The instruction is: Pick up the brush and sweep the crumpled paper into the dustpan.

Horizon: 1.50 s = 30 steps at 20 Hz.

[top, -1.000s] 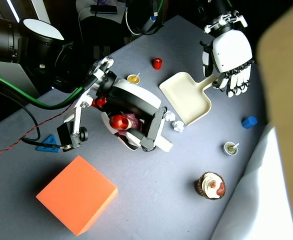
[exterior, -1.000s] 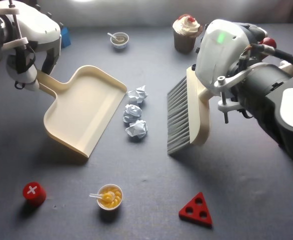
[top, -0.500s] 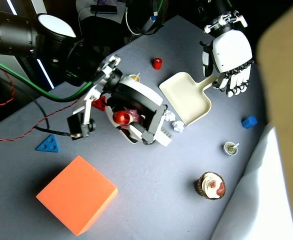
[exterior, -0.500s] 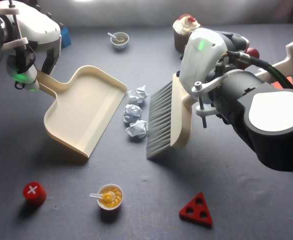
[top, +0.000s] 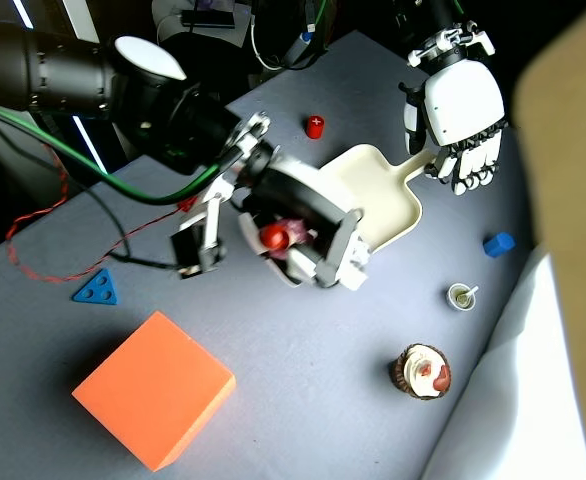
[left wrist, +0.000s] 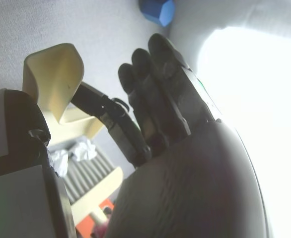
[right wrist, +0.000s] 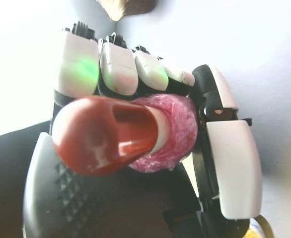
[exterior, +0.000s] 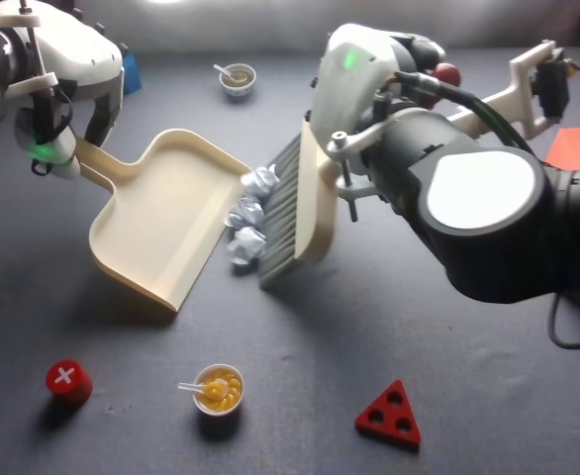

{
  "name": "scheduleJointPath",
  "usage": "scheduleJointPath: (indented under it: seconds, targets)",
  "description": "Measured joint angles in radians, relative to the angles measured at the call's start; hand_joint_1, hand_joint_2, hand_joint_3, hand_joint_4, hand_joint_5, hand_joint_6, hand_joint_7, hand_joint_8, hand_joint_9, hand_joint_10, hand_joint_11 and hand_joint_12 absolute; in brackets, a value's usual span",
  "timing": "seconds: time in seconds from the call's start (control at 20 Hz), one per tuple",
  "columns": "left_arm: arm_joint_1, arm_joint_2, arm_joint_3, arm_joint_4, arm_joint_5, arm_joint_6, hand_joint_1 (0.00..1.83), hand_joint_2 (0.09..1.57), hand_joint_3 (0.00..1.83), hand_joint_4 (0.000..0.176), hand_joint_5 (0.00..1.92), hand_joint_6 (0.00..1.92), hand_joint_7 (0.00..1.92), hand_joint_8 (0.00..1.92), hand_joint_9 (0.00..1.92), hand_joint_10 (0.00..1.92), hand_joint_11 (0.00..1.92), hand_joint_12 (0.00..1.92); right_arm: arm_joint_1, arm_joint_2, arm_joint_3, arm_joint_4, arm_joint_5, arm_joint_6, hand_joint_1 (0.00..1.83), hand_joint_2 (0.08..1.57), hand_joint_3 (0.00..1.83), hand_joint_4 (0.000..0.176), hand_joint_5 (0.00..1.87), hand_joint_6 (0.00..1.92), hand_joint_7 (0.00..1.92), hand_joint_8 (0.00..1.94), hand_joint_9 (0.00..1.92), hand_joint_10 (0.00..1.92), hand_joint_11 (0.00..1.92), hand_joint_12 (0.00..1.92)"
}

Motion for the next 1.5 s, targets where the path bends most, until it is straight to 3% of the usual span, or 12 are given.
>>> scheduleJointPath:
  seconds: [0.4,0.85,1.5]
  targets:
    - [-0.004,0.000,0.000,0.000,0.001,0.000,1.17,1.06,0.00,0.000,1.11,0.76,0.70,0.01,0.61,0.01,0.56,0.02,0.045,-0.041,0.032,-0.044,0.027,0.047,0.61,1.37,0.00,0.034,1.12,1.92,1.31,1.94,1.40,1.92,1.49,1.92]
    - [-0.004,0.000,0.000,0.000,0.003,-0.004,1.16,1.06,0.00,0.000,1.10,0.78,0.64,0.00,0.55,0.00,0.52,0.00,0.045,0.110,-0.098,-0.034,0.018,0.048,0.57,1.42,0.00,0.034,1.10,1.92,1.32,1.94,1.41,1.92,1.51,1.92]
    - [0.017,0.000,0.000,0.001,-0.002,-0.024,1.15,1.07,0.00,0.000,1.09,0.80,0.64,0.00,0.56,0.00,0.53,0.00,0.042,0.181,-0.125,0.006,0.056,-0.027,0.58,1.42,0.00,0.033,1.11,1.92,1.31,1.94,1.42,1.92,1.52,1.92]
